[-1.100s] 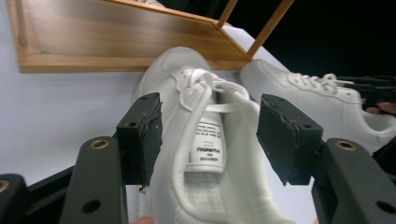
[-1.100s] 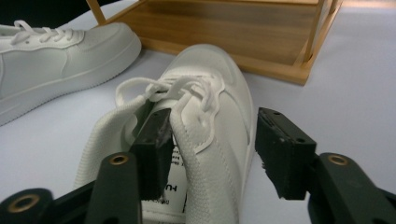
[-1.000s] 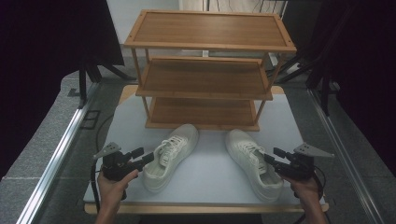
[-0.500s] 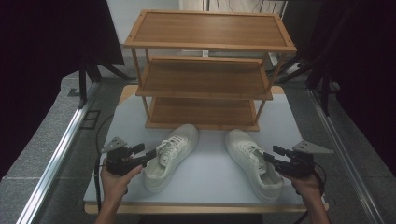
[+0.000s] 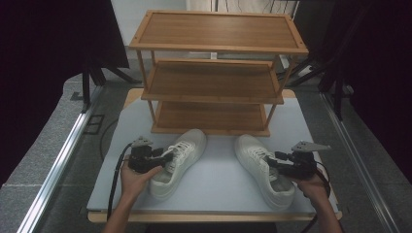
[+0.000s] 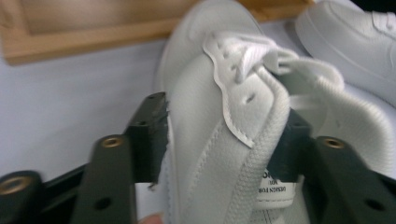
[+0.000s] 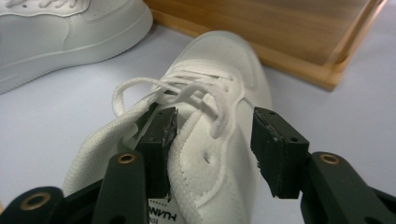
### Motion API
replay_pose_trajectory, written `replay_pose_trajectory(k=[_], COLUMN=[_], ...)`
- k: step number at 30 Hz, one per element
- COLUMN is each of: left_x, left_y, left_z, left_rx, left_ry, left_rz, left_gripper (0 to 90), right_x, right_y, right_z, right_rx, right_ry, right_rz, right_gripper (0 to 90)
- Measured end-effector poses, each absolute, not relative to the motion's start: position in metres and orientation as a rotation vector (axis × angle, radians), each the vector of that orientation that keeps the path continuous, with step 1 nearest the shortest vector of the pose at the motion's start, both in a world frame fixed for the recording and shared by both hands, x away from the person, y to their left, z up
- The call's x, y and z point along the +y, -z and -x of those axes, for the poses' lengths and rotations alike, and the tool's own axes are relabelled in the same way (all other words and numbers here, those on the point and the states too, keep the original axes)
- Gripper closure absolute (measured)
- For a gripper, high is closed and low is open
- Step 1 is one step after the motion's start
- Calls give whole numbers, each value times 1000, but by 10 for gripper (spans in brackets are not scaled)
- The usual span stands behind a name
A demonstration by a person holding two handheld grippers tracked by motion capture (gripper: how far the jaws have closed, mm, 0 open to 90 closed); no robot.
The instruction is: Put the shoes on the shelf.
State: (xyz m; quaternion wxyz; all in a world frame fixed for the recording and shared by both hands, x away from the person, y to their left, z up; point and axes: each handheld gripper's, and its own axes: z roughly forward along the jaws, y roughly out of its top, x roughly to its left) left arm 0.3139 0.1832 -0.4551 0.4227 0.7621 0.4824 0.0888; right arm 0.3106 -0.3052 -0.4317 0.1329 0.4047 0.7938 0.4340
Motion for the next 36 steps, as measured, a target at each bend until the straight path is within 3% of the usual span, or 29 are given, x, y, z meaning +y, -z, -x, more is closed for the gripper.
replay_pose_trajectory(k=[6, 9, 12, 18, 21, 24, 26, 31, 36], left_x=[181, 180, 181, 184, 184, 183, 184, 185, 184], left_y=[454, 454, 453, 452, 452, 452, 454, 455, 455], left_z=[-313, -312, -312, -311, -311, -310, -310, -308, -308], left_rx=[1194, 1193, 1190, 1182, 1186, 1186, 1187, 1183, 1179], left_ry=[-290, -308, -306, -288, -286, -287, -283, -285, -291], left_rz=[-1903, -1901, -1891, -1876, -1872, -1869, -1859, -1849, -1855], left_gripper=[754, 784, 803, 809, 804, 795, 789, 790, 794], right_x=[-305, -306, -302, -303, -294, -292, -294, -300, -298], right_y=[435, 433, 432, 433, 432, 433, 436, 444, 443], right_z=[-308, -305, -303, -302, -301, -302, -303, -300, -301], right_rx=[2269, 2232, 2219, 2199, 2231, 2268, 2281, 2206, 2206], right_ry=[-1262, -1259, -1232, -1232, -1138, -1082, -1035, -1100, -1133], right_rz=[-1182, -1189, -1179, -1168, -1139, -1155, -1179, -1195, -1139], right_gripper=[650, 742, 766, 750, 625, 577, 595, 739, 687])
